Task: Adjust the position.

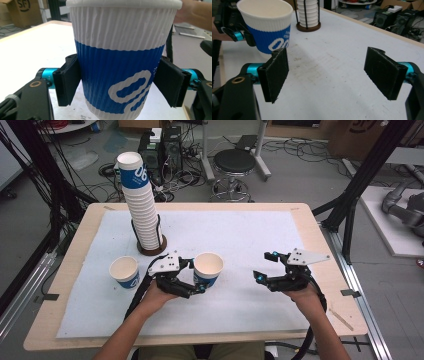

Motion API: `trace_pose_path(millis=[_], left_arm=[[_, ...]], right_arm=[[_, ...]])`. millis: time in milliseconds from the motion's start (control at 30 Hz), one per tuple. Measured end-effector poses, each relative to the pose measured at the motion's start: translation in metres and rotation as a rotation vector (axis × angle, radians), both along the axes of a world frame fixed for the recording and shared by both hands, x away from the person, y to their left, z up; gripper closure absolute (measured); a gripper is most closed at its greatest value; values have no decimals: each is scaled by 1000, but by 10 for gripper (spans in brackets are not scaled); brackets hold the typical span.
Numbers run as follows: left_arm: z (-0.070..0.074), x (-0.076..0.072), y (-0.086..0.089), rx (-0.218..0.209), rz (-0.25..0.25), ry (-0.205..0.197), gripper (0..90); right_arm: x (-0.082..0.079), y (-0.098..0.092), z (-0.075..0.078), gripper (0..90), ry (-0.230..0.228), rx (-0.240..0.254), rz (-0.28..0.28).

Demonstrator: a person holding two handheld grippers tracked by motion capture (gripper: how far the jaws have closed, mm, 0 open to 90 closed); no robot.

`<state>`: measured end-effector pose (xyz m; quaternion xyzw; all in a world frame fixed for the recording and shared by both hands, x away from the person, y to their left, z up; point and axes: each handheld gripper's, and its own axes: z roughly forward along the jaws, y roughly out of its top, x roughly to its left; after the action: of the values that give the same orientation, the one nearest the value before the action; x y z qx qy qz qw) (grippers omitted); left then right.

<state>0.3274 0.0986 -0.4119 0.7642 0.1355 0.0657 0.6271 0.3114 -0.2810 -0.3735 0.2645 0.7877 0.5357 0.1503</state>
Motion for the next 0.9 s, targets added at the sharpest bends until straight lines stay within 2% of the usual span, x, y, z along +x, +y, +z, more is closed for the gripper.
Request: trace_pose_path(millis=[167, 267, 567, 700, 900], left_arm=[[1, 1, 3, -60, 24, -23, 255], [2, 1, 4, -93, 38, -29, 255], [0, 1, 3, -120, 66, -58, 255], [-2, 1, 3, -122, 68, -58, 254], [-1, 0, 4, -121, 83, -67, 253]], right_arm=[[-2, -7, -13, 204, -11, -1, -55], [-3, -10, -18, 204, -16, 3, -70], [-3, -13, -21, 204, -21, -7, -94], [-4, -13, -23, 204, -9, -9, -98], [-5, -12, -24, 204, -13, -16, -97]])
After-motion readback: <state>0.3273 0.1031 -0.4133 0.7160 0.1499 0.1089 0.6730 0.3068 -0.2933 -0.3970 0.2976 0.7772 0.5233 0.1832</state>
